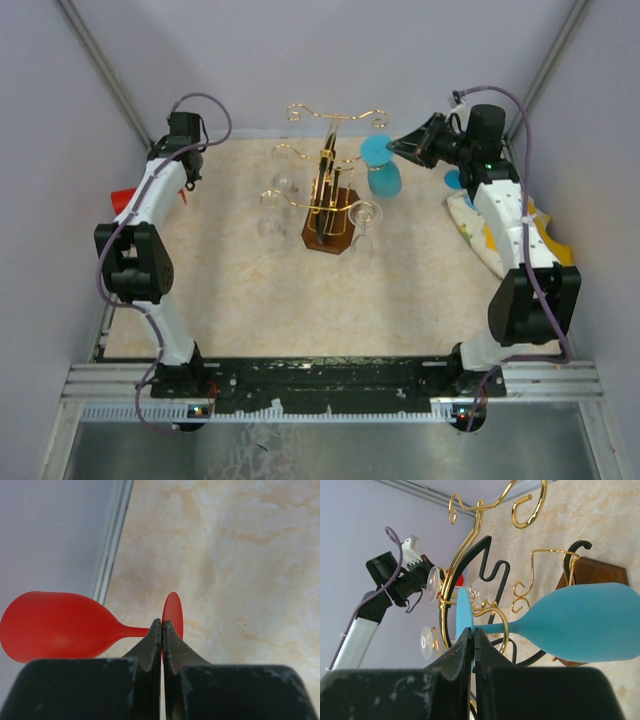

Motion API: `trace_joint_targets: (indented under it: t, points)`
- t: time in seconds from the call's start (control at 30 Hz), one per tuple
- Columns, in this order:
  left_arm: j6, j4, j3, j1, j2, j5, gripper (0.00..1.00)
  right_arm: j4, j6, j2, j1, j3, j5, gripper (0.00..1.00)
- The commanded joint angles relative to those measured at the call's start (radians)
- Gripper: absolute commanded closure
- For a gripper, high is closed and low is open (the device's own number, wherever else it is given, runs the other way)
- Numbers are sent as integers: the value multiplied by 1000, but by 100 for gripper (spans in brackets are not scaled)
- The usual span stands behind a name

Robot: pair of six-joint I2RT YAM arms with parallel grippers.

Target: Take the wine glass off the wine glass rack

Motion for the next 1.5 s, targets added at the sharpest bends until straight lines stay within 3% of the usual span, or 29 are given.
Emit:
trace_joint_targets:
  t: [0.0,0.23,0.6,0.9,1.17,1.3,1.47]
  points:
    - [54,38,-12,-13,14,-134,100,71,3,9,-25,75,-45,100]
    - [83,54,-40,-35,40,-182,100,133,37,62,-18,98,-127,100]
    - [86,49,-44,-44,45,-204,100,97,2,61,75,110,-209,100]
    - [80,48,-72,-44,54,-206,100,-110,-131,-39,91,78,-205,100]
    - [112,69,-102,-58,89,-250,100,-300,-259,-135,20,103,-242,100]
    - [161,104,-123,-90,124,-316,100,-532,-418,-133,0,219,-161,100]
    - [238,172,-177,-118,166,-392,100,-592,-469,-173,-28,205,-74,100]
